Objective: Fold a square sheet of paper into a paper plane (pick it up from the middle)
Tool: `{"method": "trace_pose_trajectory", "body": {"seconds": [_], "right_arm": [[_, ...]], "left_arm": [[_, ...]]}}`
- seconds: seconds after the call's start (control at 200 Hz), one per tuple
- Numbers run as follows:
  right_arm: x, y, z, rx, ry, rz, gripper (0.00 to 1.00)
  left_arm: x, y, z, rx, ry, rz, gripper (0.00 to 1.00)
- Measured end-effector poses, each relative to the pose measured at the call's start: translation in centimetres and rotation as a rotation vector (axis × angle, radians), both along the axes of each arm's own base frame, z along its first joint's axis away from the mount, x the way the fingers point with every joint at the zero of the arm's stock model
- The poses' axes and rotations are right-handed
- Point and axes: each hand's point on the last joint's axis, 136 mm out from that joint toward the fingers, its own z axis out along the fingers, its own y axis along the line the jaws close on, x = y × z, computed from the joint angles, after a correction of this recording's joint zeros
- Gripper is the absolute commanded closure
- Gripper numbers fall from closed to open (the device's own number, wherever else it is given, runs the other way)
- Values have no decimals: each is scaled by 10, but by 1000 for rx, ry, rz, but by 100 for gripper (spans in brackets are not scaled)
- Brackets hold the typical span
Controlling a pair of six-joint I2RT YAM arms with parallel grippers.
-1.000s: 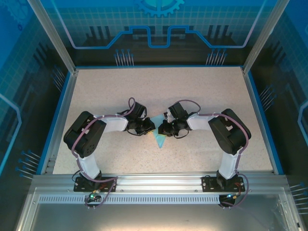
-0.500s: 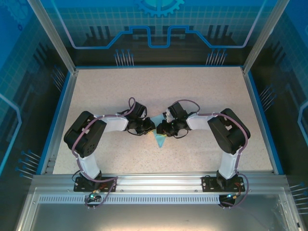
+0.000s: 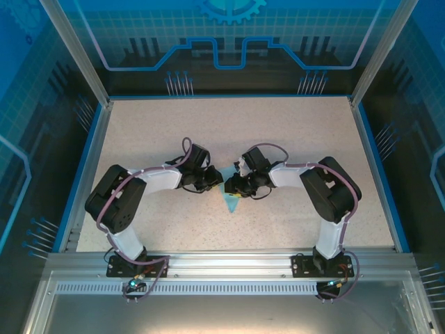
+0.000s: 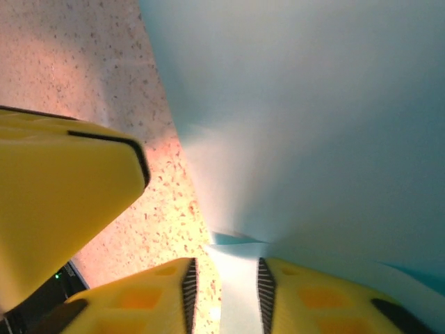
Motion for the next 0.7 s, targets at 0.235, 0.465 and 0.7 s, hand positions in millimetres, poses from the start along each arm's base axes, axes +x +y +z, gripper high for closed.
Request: {"method": "trace_pose_trajectory", "body": {"seconds": [0.235, 0.465, 0.7], "right_arm": [[1, -5, -6, -32, -7, -9, 90], [1, -5, -6, -35, -12, -5, 94], [1, -5, -6, -36, -11, -6, 95]], "left_arm": [[-8, -9, 4, -32, 13, -39, 85], [-19, -21, 4, -44, 23, -83, 90], [-23, -22, -3, -34, 41, -88, 94]]}}
